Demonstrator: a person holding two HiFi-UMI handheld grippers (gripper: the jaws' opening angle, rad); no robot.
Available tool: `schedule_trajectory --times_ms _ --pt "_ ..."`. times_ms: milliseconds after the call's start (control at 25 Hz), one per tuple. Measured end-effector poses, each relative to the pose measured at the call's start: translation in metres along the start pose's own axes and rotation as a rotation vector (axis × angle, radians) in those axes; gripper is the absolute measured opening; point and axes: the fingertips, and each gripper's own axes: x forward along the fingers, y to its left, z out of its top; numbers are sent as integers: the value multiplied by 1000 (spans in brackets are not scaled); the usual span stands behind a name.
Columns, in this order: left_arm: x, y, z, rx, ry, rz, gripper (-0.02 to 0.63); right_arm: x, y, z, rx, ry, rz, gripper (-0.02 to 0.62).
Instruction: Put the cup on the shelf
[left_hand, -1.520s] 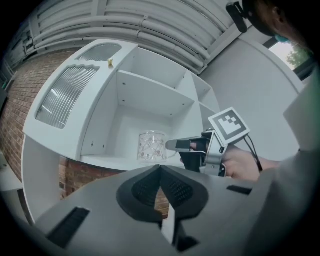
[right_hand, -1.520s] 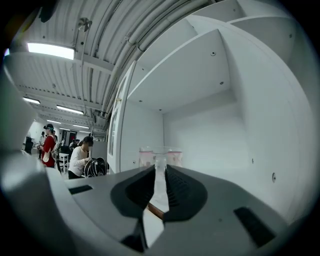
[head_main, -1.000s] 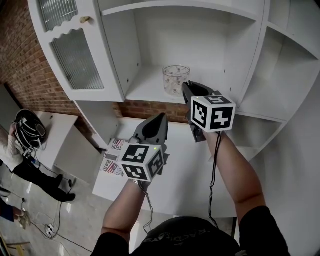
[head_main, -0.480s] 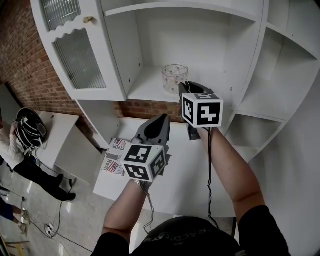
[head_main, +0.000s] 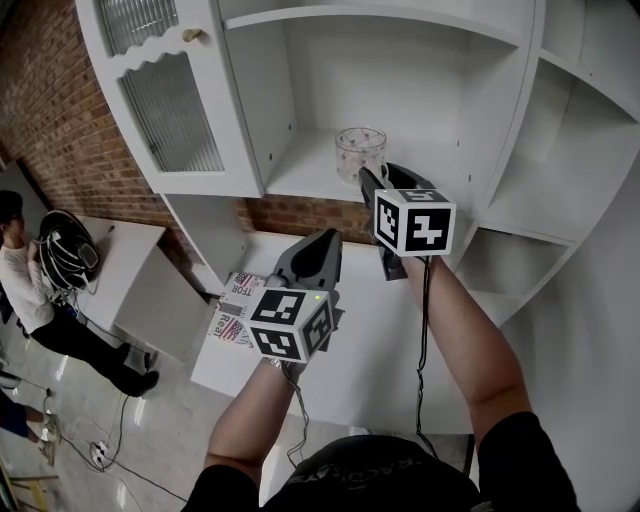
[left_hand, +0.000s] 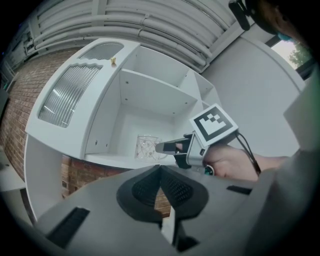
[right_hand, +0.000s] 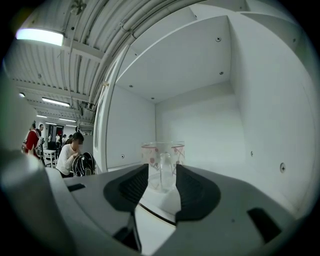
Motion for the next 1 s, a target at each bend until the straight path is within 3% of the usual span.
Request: schedule_trajectory --times_ms 560,680,760,1000 --pt "-36 -19 3 2 3 -13 6 -59 4 8 8 -65 -32 175" --pt "-53 -30 4 4 2 -17 6 -82 13 5 20 -71 -14 98" --pt "-66 -38 4 6 0 -18 6 -99 19 2 30 -82 -9 4" --pt "-112 -59 -4 -5 15 -18 6 -154 49 -15 -20 -88 11 0"
